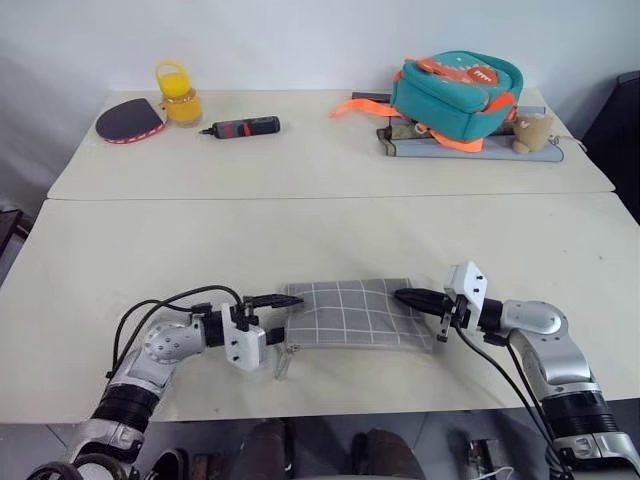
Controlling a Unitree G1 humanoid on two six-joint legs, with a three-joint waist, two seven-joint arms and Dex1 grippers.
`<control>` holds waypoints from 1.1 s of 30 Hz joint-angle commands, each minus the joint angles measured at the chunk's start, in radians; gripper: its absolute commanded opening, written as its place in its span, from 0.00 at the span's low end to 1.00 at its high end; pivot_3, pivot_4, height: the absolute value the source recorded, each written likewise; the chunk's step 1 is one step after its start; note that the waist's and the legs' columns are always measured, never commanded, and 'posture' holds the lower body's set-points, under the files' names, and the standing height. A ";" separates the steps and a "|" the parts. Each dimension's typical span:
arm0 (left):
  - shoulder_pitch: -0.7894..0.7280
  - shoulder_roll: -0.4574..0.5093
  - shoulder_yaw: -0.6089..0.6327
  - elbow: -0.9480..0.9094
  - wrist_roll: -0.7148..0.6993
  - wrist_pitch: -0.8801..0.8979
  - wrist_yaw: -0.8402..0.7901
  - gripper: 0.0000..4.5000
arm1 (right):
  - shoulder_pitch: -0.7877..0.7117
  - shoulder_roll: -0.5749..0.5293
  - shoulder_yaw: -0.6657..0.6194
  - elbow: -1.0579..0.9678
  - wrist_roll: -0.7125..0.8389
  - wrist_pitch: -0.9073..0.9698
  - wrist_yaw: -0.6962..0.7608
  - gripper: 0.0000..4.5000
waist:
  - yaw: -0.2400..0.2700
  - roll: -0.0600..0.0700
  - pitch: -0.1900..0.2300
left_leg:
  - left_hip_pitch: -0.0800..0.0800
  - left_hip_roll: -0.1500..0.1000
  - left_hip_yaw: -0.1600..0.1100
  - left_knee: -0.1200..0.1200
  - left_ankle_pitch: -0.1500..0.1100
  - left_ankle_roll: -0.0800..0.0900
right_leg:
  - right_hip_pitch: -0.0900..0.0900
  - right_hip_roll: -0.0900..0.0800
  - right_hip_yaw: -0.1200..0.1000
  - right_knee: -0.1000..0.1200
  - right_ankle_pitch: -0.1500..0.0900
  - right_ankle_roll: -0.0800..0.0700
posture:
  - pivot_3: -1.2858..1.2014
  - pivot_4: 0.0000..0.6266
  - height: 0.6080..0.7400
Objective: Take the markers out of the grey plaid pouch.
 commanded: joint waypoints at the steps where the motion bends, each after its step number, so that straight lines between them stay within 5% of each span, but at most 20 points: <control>1: -0.005 0.002 -0.025 -0.017 -0.017 0.023 0.000 0.55 | -0.010 0.003 -0.002 -0.004 0.004 -0.016 0.002 0.01 | 0.000 0.000 0.000 | 0.000 0.000 0.000 0.000 0.000 0.000 | 0.000 0.000 0.000 0.000 0.000 0.000 | 0.52 0.24 1.00; 10: 0.000 0.021 -0.023 -0.053 -0.045 0.049 0.006 0.01 | -0.025 0.014 -0.002 0.016 -0.005 -0.031 -0.002 0.00 | 0.000 0.001 0.000 | 0.001 0.000 0.000 0.000 0.000 0.000 | 0.001 0.000 0.000 0.000 0.000 0.000 | 0.52 0.24 1.00; 24: 0.051 0.065 0.146 -0.121 -0.019 0.192 0.178 0.01 | -0.225 0.105 -0.068 0.072 0.022 -0.044 -0.144 0.00 | -0.004 0.001 0.000 | 0.001 0.001 0.000 0.000 0.001 -0.001 | 0.000 0.000 0.000 0.001 0.000 0.000 | 0.52 0.24 1.00; 27: 0.082 0.076 0.195 -0.146 0.038 0.243 0.253 0.00 | -0.247 0.105 -0.079 0.087 0.053 -0.021 -0.130 0.13 | -0.002 0.001 0.000 | 0.001 0.001 0.000 -0.001 0.000 -0.001 | 0.000 0.000 0.000 0.002 0.000 0.000 | 0.52 0.24 1.00; 31: 0.097 0.024 0.186 -0.189 0.112 0.361 0.332 0.00 | -0.203 0.097 -0.037 0.033 0.075 0.046 -0.080 0.42 | 0.004 0.001 0.000 | -0.001 0.000 -0.001 -0.001 0.000 0.000 | 0.000 0.000 -0.001 0.002 0.000 0.000 | 0.52 0.24 1.00; 33: 0.098 -0.020 0.140 -0.221 0.153 0.412 0.343 0.00 | -0.145 0.065 0.015 -0.088 0.158 0.223 0.001 0.59 | 0.006 0.001 0.000 | -0.001 0.000 -0.001 -0.001 0.000 0.000 | 0.001 0.000 -0.001 0.001 0.000 0.001 | 0.52 0.24 1.00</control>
